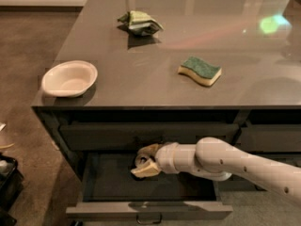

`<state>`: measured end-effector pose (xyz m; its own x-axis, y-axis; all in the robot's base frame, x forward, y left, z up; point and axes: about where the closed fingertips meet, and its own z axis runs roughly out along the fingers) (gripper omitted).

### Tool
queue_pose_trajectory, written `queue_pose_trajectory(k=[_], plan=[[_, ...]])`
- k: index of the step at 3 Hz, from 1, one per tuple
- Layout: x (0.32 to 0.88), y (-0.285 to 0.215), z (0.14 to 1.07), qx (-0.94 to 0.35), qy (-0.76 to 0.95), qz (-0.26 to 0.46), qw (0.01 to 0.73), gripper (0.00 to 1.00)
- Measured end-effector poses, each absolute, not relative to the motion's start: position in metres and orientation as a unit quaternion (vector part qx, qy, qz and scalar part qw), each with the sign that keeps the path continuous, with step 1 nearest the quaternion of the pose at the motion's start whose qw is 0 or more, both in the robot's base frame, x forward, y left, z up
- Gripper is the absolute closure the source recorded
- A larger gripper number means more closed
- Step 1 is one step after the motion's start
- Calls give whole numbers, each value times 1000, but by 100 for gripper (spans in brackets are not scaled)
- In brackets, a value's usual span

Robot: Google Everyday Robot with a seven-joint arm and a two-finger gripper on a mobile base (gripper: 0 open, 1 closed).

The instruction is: Pick pepsi can from middle drawer and place on counter

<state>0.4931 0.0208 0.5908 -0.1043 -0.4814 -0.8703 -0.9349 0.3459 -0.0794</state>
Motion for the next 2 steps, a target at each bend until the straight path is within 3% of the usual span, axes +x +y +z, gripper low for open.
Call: queue_pose_trajectory(k=[2], plan=[[463, -34, 608, -480, 707, 289, 431, 100]])
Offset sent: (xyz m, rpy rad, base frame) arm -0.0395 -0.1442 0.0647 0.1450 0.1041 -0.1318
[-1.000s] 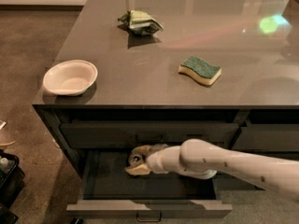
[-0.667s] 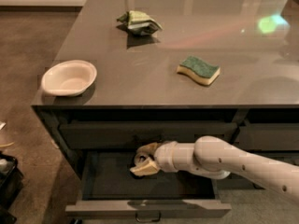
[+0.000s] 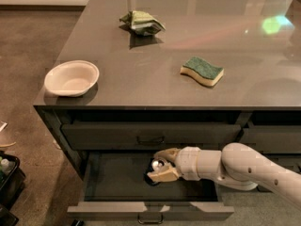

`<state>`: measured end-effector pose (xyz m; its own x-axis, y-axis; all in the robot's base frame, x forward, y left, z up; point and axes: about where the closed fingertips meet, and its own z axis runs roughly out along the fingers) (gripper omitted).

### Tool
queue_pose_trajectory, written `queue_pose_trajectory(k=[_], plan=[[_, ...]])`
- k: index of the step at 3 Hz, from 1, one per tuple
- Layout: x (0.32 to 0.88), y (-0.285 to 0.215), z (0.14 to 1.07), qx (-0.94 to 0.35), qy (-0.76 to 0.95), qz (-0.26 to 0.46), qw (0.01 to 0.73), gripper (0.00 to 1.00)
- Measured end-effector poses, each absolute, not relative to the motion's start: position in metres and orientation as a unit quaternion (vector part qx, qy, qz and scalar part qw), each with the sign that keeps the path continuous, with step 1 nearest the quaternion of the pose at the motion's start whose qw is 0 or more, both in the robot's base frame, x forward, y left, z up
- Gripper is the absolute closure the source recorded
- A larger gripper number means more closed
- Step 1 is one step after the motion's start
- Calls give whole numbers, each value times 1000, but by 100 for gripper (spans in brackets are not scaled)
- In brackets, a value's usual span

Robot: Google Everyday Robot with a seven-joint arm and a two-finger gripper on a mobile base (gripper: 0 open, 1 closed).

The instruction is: Pick pepsi can from middle drawer and place on counter

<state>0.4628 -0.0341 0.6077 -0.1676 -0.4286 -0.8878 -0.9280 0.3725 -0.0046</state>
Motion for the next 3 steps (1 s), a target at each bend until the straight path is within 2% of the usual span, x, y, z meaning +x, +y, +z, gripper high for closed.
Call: queue_pose_trajectory(k=[2, 3], plan=[[457, -39, 637, -494, 701, 277, 434, 100], [443, -41, 691, -519, 688, 229, 453, 100]])
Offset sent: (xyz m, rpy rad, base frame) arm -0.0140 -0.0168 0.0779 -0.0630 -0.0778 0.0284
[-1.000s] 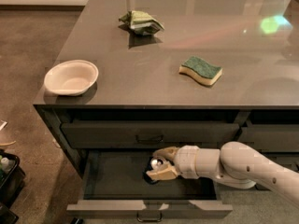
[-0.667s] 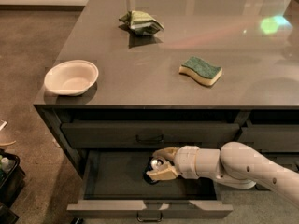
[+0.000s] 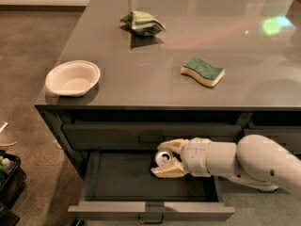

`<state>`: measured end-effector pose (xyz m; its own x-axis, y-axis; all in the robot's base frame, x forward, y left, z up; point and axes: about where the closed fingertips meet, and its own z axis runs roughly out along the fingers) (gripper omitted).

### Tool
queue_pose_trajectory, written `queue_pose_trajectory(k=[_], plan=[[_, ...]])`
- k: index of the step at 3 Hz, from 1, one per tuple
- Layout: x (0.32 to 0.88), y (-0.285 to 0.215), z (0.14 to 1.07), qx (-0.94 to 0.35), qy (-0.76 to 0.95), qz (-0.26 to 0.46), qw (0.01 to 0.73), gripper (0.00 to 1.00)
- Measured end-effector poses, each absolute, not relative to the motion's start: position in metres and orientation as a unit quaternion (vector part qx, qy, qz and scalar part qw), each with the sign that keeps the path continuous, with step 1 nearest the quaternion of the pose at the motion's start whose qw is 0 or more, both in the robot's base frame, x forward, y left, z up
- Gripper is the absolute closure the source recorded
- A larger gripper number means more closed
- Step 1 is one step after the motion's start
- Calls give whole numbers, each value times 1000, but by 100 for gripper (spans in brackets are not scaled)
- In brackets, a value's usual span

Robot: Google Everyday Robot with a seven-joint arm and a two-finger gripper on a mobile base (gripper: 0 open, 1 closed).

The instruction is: Pick pepsi can from middle drawer and place on counter

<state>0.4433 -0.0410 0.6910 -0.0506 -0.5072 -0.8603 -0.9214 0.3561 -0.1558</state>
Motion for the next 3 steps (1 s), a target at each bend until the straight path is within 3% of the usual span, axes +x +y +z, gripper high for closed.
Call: queue_pose_trajectory(k=[2, 3], plan=[[445, -48, 812, -549, 658, 134, 498, 100], [451, -61, 821, -533, 665, 115, 510, 100]])
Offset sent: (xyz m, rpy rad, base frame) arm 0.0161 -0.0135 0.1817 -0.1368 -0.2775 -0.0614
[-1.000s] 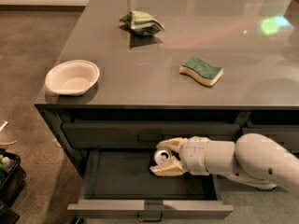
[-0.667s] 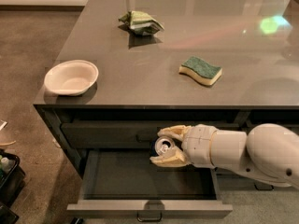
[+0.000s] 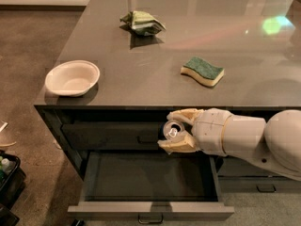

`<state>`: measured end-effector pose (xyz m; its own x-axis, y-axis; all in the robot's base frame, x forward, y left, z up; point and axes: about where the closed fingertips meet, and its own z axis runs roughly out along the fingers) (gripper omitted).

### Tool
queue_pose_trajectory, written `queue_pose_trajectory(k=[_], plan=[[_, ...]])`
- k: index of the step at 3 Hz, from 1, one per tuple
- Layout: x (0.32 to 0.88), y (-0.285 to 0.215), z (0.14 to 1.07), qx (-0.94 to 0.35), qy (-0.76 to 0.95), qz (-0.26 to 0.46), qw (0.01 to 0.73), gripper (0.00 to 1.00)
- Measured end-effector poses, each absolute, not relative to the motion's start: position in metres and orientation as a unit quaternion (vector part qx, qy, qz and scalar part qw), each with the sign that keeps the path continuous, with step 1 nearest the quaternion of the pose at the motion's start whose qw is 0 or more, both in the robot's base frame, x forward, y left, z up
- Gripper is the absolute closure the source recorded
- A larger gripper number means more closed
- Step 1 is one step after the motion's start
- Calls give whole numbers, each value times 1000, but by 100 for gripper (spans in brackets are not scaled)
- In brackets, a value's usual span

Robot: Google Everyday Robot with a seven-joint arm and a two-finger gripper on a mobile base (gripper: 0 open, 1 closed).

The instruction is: Pick pepsi can from middle drawer and place on counter

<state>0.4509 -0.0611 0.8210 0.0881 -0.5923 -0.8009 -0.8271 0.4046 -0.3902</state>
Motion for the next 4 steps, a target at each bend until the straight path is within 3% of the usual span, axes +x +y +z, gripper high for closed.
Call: queue_pose_trajectory(k=[2, 4], plan=[[445, -64, 845, -540, 647, 117, 525, 100], [427, -71, 942, -580, 596, 51, 553, 100]])
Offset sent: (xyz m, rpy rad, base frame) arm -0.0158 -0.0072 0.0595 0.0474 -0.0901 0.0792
